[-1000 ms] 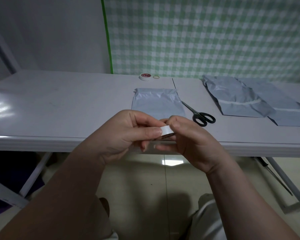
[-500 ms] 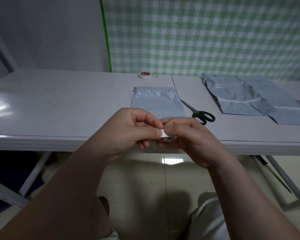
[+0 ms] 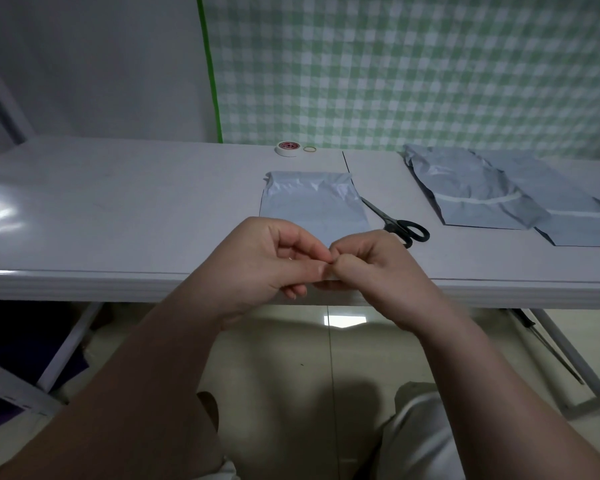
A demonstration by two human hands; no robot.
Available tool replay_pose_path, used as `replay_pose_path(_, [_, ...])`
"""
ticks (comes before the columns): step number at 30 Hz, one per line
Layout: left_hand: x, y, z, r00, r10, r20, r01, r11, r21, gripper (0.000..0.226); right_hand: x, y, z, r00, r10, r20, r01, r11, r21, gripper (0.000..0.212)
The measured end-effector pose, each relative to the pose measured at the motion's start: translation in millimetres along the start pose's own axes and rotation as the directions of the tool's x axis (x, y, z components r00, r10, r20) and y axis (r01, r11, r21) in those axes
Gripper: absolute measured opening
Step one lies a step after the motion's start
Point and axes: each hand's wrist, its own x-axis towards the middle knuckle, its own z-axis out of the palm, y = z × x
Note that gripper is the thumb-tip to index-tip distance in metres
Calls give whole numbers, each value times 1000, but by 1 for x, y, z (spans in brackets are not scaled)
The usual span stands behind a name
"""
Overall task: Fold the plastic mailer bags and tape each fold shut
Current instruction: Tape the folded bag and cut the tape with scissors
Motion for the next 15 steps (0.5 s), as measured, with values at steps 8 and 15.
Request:
replay_pose_path(8, [1,-4,-1,1000,14,-16,-14,1000,2,18,2,5,4,998,-44,-53,37,992,-122,28])
replay_pose_path(15, [2,-6,-7,1000,20,0,-20,999,49,16,0,9,4,1000,18,19,-20,994,111,24])
